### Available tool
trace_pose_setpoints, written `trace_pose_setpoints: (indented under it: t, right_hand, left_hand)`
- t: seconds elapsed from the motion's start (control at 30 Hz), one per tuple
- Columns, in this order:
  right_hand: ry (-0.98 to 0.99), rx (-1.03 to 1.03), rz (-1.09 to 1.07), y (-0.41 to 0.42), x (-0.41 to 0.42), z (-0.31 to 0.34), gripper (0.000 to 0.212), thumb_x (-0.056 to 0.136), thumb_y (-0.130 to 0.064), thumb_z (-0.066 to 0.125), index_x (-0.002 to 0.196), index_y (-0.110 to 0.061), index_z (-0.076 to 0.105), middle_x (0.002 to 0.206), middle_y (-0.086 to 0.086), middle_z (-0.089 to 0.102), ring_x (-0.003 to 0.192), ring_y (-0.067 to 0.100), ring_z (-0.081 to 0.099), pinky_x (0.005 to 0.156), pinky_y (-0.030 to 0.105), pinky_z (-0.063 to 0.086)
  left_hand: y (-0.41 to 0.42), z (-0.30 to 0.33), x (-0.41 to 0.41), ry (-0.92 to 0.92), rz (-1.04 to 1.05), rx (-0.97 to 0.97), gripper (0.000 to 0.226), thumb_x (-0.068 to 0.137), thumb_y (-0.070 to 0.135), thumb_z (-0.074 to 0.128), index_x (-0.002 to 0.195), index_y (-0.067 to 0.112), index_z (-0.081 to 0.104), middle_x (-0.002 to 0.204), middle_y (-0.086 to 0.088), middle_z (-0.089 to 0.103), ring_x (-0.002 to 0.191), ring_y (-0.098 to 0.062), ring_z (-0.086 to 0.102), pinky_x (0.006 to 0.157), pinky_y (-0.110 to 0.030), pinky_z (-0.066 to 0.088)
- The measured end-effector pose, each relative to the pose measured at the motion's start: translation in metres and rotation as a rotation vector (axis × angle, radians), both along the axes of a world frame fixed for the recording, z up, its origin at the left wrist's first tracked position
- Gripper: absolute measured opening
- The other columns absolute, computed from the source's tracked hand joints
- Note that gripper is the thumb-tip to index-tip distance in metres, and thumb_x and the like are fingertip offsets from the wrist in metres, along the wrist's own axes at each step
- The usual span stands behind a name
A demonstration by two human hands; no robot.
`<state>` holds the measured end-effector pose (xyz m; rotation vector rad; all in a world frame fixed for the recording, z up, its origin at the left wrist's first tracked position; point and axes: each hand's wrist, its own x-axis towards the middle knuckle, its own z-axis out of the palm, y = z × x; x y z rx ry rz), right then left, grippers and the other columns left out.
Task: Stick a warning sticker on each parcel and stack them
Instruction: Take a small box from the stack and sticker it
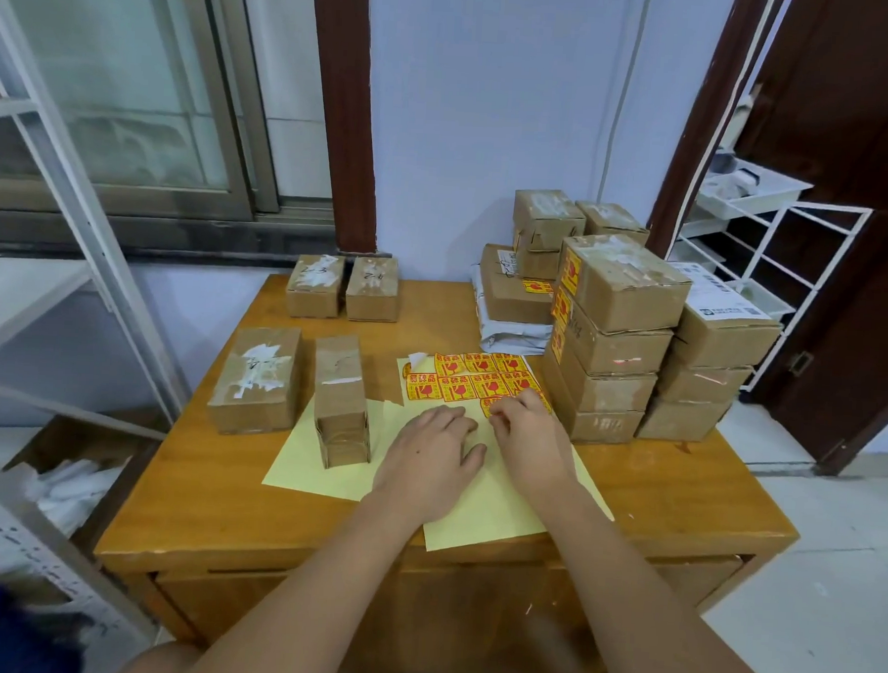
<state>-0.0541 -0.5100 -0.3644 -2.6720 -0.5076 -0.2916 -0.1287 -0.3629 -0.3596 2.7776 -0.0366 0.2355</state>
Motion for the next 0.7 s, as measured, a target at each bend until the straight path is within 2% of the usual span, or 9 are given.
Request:
trace_pose_setpoints:
  t: [0.27,0.43,0.7]
  right_hand:
    - [-0.067,0.026,-0.005,-0.0001,-0.0023,-0.0015,0.019,0.104,-0.024,0.051,0.108,-0.015,0.068,0.105,0.003,0.054,0.079,0.027,0.062,0.067,0.037,0.049]
    - [-0.069,0.066,0.01,-0.0022,-0.0023,-0.0021,0.018,0.103,-0.022,0.053,0.11,-0.016,0.068,0.106,0.003,0.056,0.081,0.026,0.062,0.068,0.036,0.047]
    - [-0.047,0.093,-0.017,-0.0023,0.0004,-0.0044,0.017,0.104,-0.022,0.049,0.11,-0.016,0.064,0.109,0.002,0.056,0.084,0.027,0.06,0.072,0.04,0.05]
  left_hand:
    - [0.0013,-0.0016,0.0013,-0.008,0.0,-0.004,0.049,0.106,0.048,0.04,0.15,0.027,0.048,0.16,0.008,0.039,0.149,-0.012,0.028,0.123,-0.032,0.022]
    - [0.0007,-0.0022,0.0019,-0.01,0.002,-0.009,0.049,0.106,0.048,0.041,0.149,0.028,0.048,0.16,0.008,0.039,0.148,-0.012,0.029,0.123,-0.032,0.023]
    - [0.0,-0.0016,0.0004,-0.013,0.009,-0.015,0.048,0.105,0.048,0.043,0.148,0.028,0.049,0.159,0.008,0.041,0.147,-0.012,0.03,0.122,-0.032,0.024]
